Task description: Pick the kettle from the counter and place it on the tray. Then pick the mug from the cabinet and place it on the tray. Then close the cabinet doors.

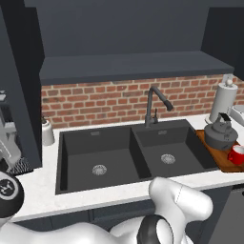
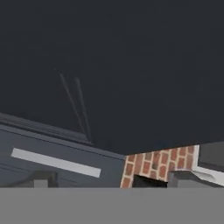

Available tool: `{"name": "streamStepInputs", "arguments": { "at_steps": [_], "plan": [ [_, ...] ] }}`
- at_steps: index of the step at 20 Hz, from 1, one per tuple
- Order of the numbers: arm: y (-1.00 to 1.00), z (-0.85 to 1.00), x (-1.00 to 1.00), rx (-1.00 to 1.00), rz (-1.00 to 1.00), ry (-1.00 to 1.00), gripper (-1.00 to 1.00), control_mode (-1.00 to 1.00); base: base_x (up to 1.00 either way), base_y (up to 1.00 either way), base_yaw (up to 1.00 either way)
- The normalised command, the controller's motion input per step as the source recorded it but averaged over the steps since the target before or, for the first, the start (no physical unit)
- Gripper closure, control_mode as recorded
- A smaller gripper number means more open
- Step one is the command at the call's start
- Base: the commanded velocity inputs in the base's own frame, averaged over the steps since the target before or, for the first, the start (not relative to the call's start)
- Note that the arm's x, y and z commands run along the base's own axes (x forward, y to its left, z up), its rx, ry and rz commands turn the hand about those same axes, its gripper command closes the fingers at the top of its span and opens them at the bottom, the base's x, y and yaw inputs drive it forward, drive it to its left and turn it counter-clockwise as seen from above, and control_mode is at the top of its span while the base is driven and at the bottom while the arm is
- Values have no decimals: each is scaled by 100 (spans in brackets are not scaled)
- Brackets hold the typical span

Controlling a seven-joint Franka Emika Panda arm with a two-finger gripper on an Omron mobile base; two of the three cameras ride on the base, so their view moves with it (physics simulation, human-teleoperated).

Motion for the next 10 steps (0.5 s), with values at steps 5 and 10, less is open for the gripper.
{"name": "streamStepInputs", "arguments": {
  "at_steps": [5, 10],
  "plan": [
    [21, 0, -42, 32, -21, -2, -100, -100, 0, 0, 0],
    [9, 0, -42, 33, -25, 0, -100, -100, 0, 0, 0]
  ]
}}
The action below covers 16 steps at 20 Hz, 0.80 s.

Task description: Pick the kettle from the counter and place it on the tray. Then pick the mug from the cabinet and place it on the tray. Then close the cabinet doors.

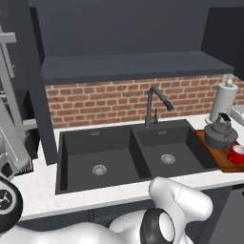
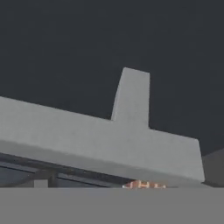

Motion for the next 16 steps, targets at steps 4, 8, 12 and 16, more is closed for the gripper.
{"name": "streamStepInputs", "arguments": {
  "at_steps": [4, 8, 12, 16],
  "plan": [
    [0, -2, -14, 29, -25, 0, -100, -100, 0, 0, 0],
    [-18, -4, 23, 20, -21, -1, -100, -100, 0, 0, 0],
    [-26, -4, 42, 15, -12, -4, -100, -100, 0, 0, 0],
    [-31, -14, 29, 16, -7, -4, -100, -100, 0, 0, 0]
  ]
}}
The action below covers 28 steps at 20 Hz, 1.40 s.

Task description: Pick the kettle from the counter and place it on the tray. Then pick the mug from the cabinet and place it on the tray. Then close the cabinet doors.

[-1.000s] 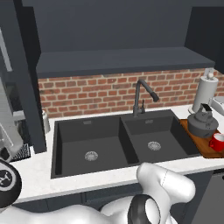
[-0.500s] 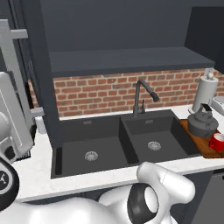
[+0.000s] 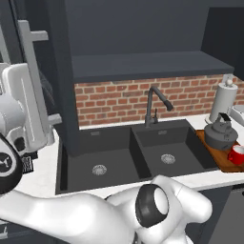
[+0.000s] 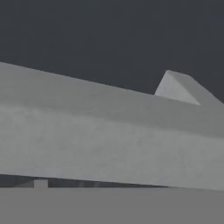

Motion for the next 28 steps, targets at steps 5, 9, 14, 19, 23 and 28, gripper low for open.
{"name": "streamStepInputs", "arguments": {
  "at_steps": [5, 9, 14, 19, 23, 28],
  "plan": [
    [-41, -26, 19, 12, -6, -8, -100, -100, 0, 0, 0],
    [-45, -35, 32, 11, -7, -6, -100, -100, 0, 0, 0],
    [-46, -25, 46, 8, -6, -5, -100, -100, 0, 0, 0],
    [-51, -33, 49, 7, -2, -6, -100, -100, 0, 0, 0],
    [-52, -43, 58, 7, 0, -7, -100, -100, 0, 0, 0],
    [-53, -37, 65, 5, 0, -9, -100, -100, 0, 0, 0]
  ]
}}
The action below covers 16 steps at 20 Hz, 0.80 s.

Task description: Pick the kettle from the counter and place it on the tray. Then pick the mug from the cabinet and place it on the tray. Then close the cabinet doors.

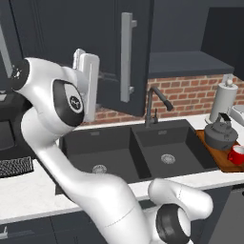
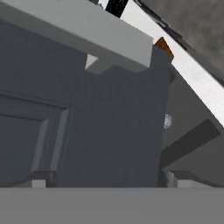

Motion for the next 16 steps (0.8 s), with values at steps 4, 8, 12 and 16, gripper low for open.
{"name": "streamStepInputs", "arguments": {
  "at_steps": [4, 8, 12, 16],
  "plan": [
    [-47, -7, 67, 4, 0, -6, -100, -100, 0, 0, 0],
    [-40, 0, 58, 4, 0, -7, -100, -100, 0, 0, 0],
    [-39, 2, 60, 5, 0, -1, -100, -100, 0, 0, 0],
    [-34, 7, 67, 8, 0, 1, -100, -100, 0, 0, 0]
  ]
}}
